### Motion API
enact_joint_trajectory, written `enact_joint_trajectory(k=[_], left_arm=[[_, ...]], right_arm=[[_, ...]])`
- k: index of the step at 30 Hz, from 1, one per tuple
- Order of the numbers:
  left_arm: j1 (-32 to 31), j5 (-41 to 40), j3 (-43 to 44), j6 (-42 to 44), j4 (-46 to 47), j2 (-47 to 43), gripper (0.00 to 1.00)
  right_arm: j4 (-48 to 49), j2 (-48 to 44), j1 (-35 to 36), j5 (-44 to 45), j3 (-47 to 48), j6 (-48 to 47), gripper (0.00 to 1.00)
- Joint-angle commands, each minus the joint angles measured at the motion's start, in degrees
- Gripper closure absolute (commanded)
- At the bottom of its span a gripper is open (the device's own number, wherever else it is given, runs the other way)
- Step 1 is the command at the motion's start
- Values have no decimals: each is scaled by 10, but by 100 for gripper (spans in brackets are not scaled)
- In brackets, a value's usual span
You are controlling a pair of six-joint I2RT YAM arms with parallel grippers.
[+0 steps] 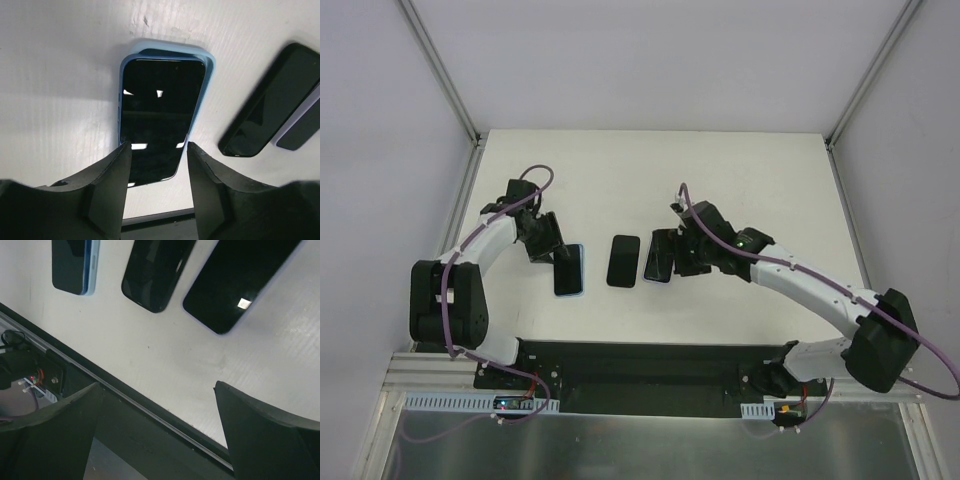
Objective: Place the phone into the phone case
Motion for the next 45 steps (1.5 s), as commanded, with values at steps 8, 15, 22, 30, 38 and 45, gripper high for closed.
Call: enact_joint_trajectory(k=[8, 15, 22, 30, 38, 45], left_arm=[[76, 53, 9, -23, 3, 0, 65], [83, -6, 13, -10, -5, 19, 77], [83, -4, 18, -19, -8, 47, 86], [83, 34, 11, -29, 11, 73, 94], [83, 64, 1, -33, 30, 80, 94], [82, 88, -19, -53, 61, 79, 94]], right_arm=[[97, 206, 70, -12, 165, 83, 27], [115, 340, 86, -18, 263, 101, 46], [134, 430, 94, -24, 316, 133, 39], [135, 506, 94, -35, 372, 128, 39], [133, 545, 94, -36, 392, 122, 38], [118, 563, 94, -21, 402, 103, 40]])
